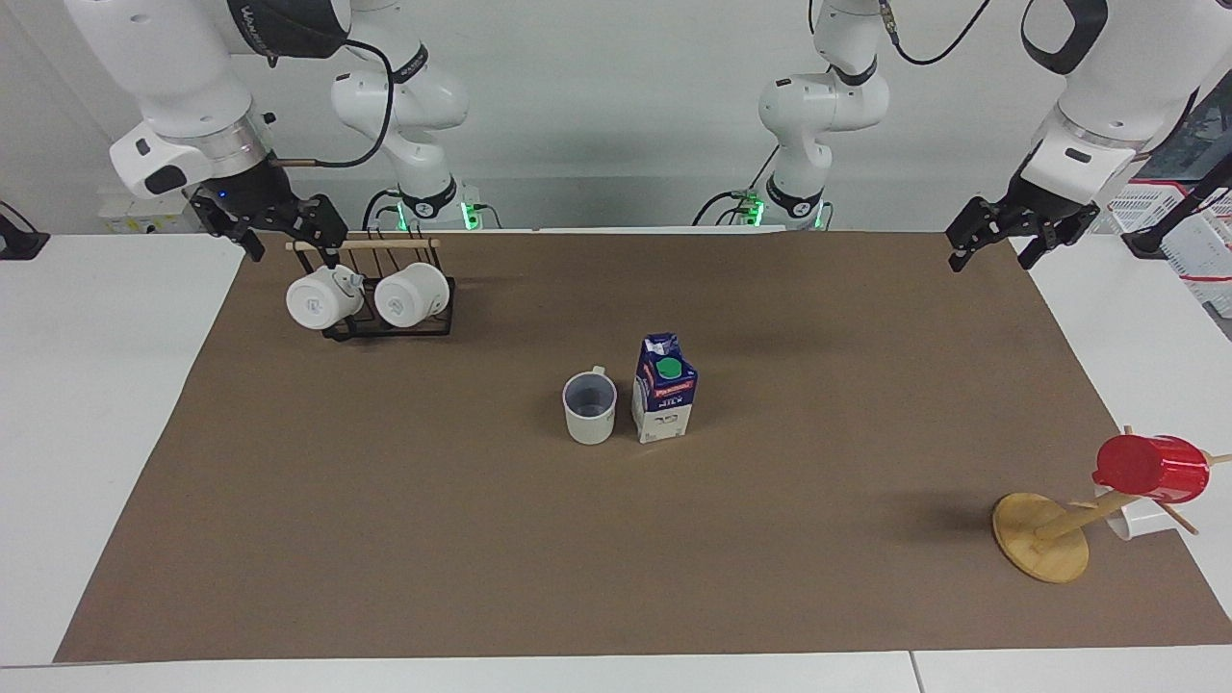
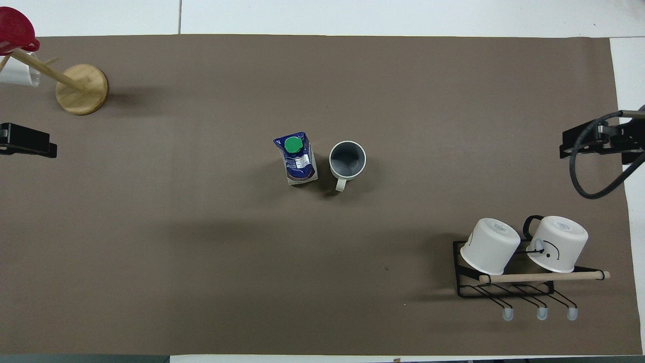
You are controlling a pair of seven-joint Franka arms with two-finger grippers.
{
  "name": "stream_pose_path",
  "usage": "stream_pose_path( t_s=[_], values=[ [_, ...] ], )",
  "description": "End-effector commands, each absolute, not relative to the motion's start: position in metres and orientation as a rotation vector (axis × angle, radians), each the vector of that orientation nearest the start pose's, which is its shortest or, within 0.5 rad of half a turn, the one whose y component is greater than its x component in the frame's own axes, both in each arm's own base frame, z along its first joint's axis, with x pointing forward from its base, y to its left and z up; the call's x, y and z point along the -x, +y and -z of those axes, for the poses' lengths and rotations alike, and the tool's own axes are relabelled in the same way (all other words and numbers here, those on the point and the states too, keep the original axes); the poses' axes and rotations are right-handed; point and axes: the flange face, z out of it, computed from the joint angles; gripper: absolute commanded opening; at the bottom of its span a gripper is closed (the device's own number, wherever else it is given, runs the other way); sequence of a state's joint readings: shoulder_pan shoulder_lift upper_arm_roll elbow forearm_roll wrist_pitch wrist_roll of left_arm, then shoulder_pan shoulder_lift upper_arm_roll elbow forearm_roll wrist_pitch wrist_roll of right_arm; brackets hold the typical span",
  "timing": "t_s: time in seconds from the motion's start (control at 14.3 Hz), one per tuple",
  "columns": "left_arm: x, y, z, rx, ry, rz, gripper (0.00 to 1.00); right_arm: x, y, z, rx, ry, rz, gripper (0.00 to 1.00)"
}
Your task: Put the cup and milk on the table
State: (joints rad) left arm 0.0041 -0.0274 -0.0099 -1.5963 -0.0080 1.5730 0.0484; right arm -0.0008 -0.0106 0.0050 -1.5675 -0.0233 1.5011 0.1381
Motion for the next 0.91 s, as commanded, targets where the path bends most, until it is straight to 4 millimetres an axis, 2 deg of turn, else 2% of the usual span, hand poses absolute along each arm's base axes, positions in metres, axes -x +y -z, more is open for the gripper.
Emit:
stream_pose_path(
  t_s=[0.0, 0.28, 0.84],
  values=[
    [-0.5422, -0.0052, -0.6427, 3.154, 0.122, -0.019, 1.00, -0.5455, 0.0031, -0.6294, 3.153, 0.231, -0.078, 1.00],
    [-0.5423, -0.0147, -0.6421, 3.156, 0.149, -0.011, 1.00, -0.5453, 0.0031, -0.6293, 3.153, 0.232, -0.080, 1.00],
    [-0.5427, -0.0086, -0.6419, 3.161, 0.123, 0.003, 1.00, -0.5461, 0.0015, -0.6287, 3.155, 0.202, -0.078, 1.00]
  ],
)
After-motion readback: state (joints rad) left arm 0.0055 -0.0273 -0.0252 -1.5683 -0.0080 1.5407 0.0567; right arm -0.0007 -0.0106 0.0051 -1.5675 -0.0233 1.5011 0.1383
